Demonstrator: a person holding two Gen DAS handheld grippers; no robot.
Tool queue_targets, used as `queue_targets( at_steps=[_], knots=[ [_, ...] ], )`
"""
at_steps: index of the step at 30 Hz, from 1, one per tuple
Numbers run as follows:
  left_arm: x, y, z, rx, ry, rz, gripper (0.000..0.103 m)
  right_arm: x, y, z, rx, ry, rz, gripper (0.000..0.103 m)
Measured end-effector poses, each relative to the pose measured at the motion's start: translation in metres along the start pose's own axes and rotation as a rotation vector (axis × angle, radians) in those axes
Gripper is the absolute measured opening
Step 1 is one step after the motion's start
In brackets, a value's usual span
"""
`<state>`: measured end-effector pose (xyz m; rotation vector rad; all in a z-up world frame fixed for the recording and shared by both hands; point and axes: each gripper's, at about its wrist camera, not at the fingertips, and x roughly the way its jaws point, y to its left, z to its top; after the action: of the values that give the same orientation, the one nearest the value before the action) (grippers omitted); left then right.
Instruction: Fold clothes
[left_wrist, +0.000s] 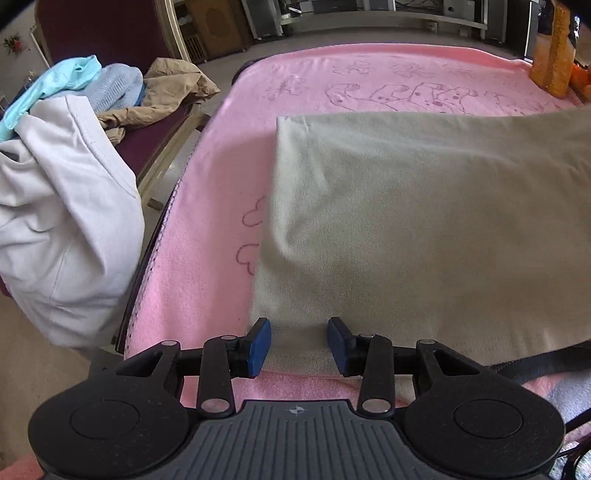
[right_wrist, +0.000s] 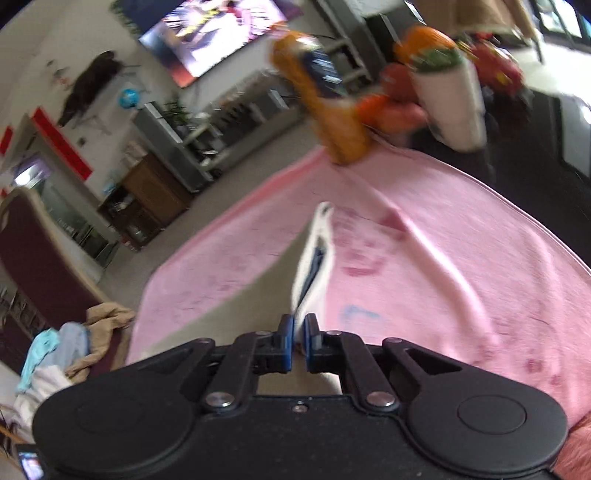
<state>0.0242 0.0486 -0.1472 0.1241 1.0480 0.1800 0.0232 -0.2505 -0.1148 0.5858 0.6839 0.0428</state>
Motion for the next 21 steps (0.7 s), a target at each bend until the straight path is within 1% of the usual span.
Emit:
queue_targets(
  at_steps=[2,4,6,8,9,11,12,14,15,18,21],
  knots=[
    [-0.007,0.014,0.003,-0.024,0.003,-0.049,0.038,-0.007,0.032,-0.003,-0.070,-0.018,0.012,0.006],
    [-0.020,0.031,0.008,-0.029,-0.014,-0.082,0.038,-0.011,0.065,-0.007,-0.158,-0.025,0.028,0.006],
    [-0.036,0.053,0.013,-0.021,-0.068,-0.071,0.038,-0.010,0.100,-0.013,-0.258,-0.023,0.037,0.006],
    [-0.048,0.077,0.016,-0.032,-0.119,-0.059,0.038,-0.004,0.132,-0.023,-0.326,-0.008,0.056,0.006],
    [-0.050,0.090,0.016,-0.054,-0.136,-0.061,0.038,0.001,0.146,-0.032,-0.352,0.006,0.068,0.006],
    [-0.049,0.114,0.012,-0.129,-0.152,-0.078,0.038,0.010,0.176,-0.050,-0.404,0.033,0.091,0.006],
    [-0.046,0.125,0.011,-0.178,-0.148,-0.106,0.035,0.018,0.191,-0.062,-0.440,0.053,0.101,0.006],
    [-0.038,0.145,0.008,-0.294,-0.125,-0.196,0.034,0.040,0.216,-0.086,-0.494,0.116,0.116,0.006],
    [-0.038,0.150,0.005,-0.328,-0.133,-0.212,0.035,0.050,0.228,-0.099,-0.521,0.148,0.123,0.006],
    [-0.040,0.160,-0.001,-0.385,-0.159,-0.207,0.035,0.085,0.251,-0.131,-0.591,0.243,0.119,0.006],
    [-0.034,0.165,-0.001,-0.400,-0.138,-0.236,0.035,0.116,0.260,-0.152,-0.606,0.347,0.089,0.006]
  ],
)
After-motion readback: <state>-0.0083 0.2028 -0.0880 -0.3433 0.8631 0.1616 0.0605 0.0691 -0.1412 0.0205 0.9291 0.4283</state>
